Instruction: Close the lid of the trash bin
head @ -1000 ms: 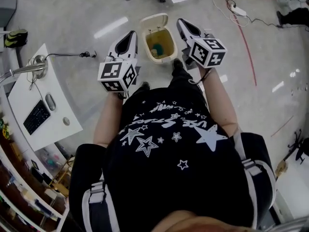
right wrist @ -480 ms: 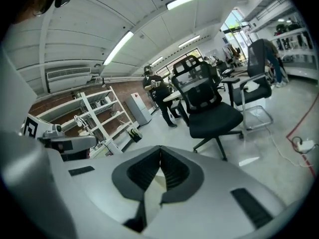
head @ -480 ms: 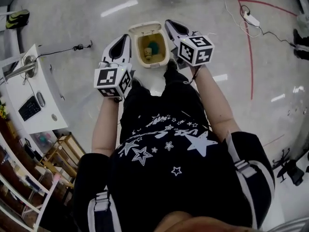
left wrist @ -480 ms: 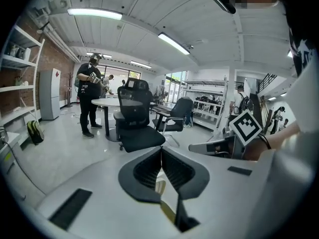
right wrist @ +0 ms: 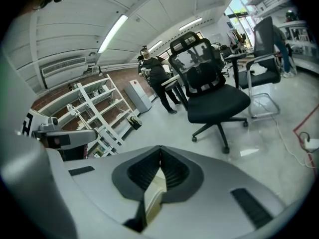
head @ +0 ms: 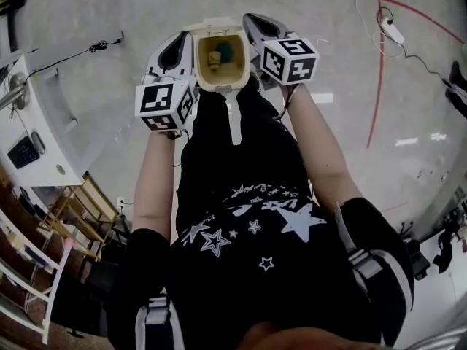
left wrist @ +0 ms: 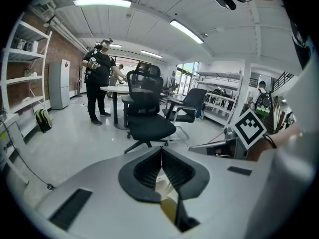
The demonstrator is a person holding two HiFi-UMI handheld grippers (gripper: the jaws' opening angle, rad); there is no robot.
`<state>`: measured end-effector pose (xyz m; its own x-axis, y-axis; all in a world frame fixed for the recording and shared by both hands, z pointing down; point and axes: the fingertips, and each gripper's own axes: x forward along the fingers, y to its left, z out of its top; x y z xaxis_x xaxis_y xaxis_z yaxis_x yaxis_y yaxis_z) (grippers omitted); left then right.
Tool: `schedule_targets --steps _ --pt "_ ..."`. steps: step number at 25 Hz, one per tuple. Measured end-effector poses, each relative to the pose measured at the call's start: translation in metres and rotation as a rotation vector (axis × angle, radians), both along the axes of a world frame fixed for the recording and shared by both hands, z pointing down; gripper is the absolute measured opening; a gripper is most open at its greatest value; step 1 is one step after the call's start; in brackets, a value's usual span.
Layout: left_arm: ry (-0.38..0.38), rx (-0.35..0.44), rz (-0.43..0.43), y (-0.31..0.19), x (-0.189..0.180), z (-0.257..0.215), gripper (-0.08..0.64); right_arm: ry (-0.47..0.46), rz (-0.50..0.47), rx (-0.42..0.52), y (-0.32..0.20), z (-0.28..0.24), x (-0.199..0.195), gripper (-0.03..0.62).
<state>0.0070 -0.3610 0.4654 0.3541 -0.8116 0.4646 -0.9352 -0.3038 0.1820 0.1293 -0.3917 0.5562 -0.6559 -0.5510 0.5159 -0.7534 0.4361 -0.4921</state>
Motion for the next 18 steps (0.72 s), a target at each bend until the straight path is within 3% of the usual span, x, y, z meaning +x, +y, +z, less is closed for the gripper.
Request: schedule_targets --steps 8,13,18 --pt "0.019 -0.048 -0.001 -0.039 -0.017 0.08 0.012 0.025 -0.009 -0.079 -0.02 0.07 -0.011 0.008" --pt "0.0 -0.126 -0.002 -0.046 -0.03 0.124 0.012 0.041 -0.052 -0.11 -0.014 0.094 -0.018 0.008" --pt "-0.027 -0.196 -0.022 -0.037 -0.039 0.153 0.012 -0.028 -0.007 -0.135 -0.007 0.098 -0.02 0.008"
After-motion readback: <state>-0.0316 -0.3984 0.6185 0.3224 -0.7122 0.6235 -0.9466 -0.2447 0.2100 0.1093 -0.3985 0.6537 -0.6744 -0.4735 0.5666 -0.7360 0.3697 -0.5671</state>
